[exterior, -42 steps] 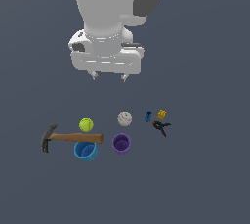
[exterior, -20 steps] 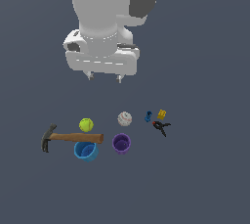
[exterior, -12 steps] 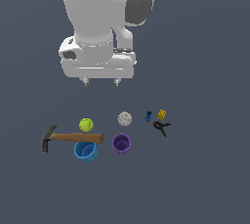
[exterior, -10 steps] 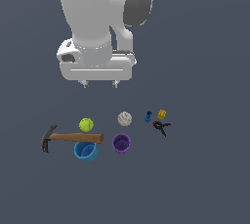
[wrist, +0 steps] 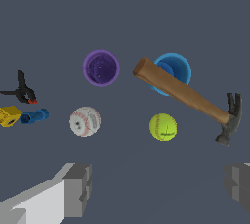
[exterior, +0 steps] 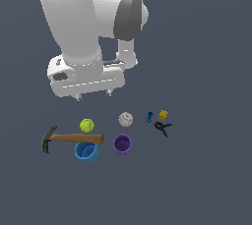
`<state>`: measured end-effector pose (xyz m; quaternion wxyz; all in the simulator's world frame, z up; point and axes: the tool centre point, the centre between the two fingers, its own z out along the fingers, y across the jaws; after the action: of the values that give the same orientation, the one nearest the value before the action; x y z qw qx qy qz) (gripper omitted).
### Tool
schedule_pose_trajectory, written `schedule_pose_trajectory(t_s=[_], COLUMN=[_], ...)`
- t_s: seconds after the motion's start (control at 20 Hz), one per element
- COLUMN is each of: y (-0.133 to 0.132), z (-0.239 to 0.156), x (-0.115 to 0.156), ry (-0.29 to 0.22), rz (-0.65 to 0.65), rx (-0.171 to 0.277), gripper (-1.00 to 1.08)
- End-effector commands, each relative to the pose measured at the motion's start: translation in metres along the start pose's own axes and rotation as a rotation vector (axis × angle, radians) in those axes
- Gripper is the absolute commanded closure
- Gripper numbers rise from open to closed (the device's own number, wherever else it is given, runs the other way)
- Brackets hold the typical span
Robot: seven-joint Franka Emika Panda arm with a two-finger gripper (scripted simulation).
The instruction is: Pick up a designated object from a clutter of objects.
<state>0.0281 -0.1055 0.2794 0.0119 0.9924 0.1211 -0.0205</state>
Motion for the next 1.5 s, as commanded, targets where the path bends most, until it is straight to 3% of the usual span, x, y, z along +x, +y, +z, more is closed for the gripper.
schedule_pose_trajectory(t_s=[0.0,1.45], y=[0.008,0.101], z=[0.006,0.095], x=[0.005,0.046], ry=[0.002,0.029], rz=[-0.054,-0.665], rx=[0.001,0.003], gripper=[-0.92,-0.92])
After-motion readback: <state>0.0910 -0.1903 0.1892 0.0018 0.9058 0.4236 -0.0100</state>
